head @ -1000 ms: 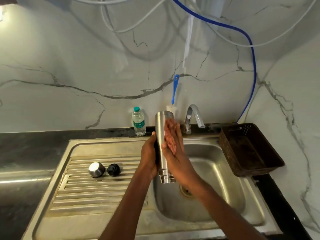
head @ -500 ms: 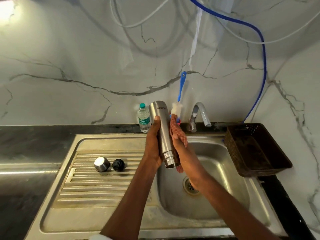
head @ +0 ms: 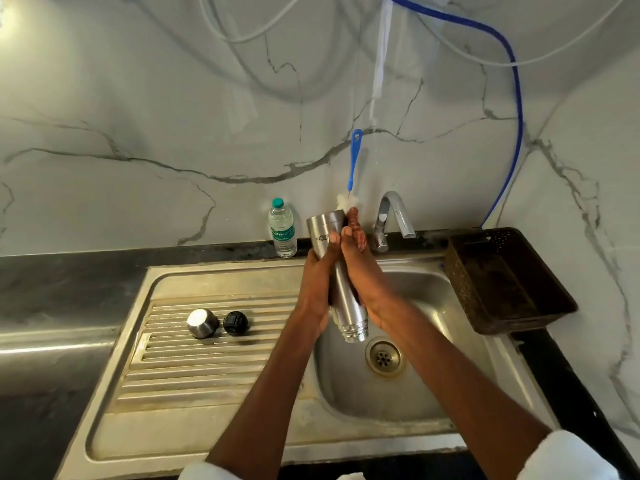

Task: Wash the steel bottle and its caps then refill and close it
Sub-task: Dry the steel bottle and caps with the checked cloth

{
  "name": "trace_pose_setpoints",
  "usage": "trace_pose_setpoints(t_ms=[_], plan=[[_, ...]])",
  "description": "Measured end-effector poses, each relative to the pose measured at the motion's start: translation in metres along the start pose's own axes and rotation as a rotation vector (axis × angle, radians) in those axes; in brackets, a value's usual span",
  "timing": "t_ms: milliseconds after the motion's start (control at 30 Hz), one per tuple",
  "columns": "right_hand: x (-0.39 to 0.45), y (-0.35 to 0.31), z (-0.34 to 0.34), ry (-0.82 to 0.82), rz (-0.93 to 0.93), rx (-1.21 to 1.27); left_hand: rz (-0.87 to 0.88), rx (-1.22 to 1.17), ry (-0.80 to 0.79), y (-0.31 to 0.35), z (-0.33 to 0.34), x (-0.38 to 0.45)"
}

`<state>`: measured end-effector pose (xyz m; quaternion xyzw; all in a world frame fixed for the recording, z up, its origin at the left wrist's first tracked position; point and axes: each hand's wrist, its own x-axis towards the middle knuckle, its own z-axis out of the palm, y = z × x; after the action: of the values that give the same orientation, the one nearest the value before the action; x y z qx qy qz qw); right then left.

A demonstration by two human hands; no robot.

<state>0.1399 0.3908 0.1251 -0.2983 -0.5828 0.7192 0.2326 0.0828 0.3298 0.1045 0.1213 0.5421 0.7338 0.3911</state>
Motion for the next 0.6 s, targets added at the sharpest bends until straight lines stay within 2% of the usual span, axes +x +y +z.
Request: trace_pose_setpoints(t_ms=[167,367,467,533,600], plan=[[-0.01,0.015,-0.008,-0.085,0.055,-0.006,-0.028,-0.05,0.095,-0.015,-0.005,0.007],[-0.03,0.049,-0.022,-0.102,0.199,-0.116,-0.088,-0.138,0.198,-0.015,-0.011,0.02],[-0.033,0.053,-0.036,-0.137,0.387,-0.113,-0.09,-0.174,0.144,-0.017,-0.017,0.023],[-0.033,0.051,-0.044,-0.177,0.463,-0.015,-0.117,-0.226,0.101,-0.015,-0.02,0.024],[-0.032,0.05,-0.05,-0.147,0.497,0.087,-0.134,-0.279,0.076,-0.012,-0.022,0.027]])
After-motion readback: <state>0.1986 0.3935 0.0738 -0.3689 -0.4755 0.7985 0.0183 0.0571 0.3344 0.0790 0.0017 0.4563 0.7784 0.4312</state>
